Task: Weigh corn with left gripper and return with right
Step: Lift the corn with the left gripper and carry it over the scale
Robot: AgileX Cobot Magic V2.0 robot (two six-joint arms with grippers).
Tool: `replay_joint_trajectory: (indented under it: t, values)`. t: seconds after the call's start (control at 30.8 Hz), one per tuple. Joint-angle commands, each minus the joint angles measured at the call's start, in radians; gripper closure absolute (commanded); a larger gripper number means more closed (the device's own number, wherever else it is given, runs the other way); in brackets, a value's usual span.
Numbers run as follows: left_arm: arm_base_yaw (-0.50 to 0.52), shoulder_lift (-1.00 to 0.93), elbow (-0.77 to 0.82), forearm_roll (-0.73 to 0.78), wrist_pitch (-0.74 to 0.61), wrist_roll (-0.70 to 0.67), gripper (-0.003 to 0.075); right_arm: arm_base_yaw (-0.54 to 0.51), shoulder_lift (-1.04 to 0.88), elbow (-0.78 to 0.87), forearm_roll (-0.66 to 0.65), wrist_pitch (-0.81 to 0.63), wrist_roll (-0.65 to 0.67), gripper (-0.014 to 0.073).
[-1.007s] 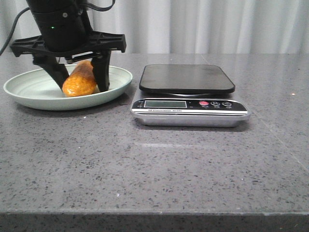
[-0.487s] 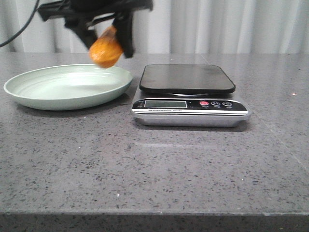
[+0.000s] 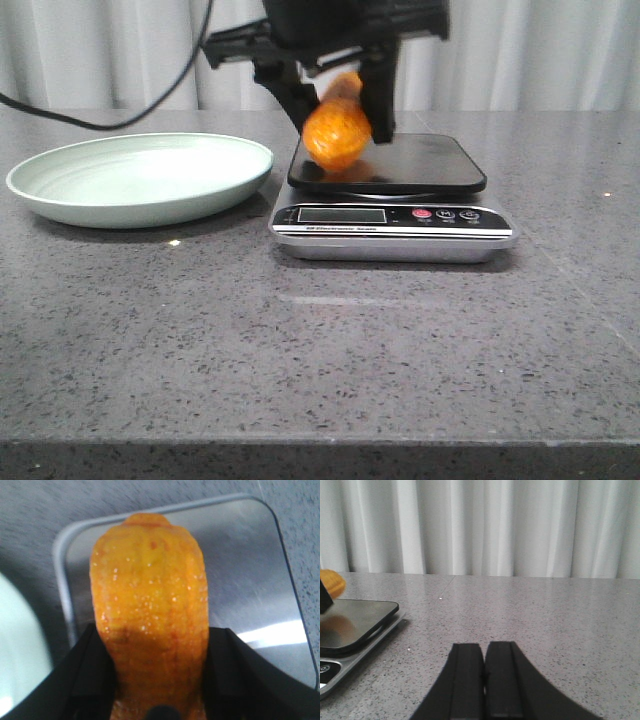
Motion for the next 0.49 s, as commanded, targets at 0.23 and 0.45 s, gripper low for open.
replay_joint_trajectory:
  t: [0.23, 0.45]
  values:
    - [-0.021, -0.012, -0.038, -0.084, -0.058, -0.001, 0.0213, 0.025, -0.013, -0.007, -0.001, -0.078, -0.009, 0.0444]
    - [-0.021, -0.012, -0.087, -0.071, -0.028, -0.001, 0.0172, 0.025, -0.013, -0.007, -0.001, -0.078, -0.009, 0.0444]
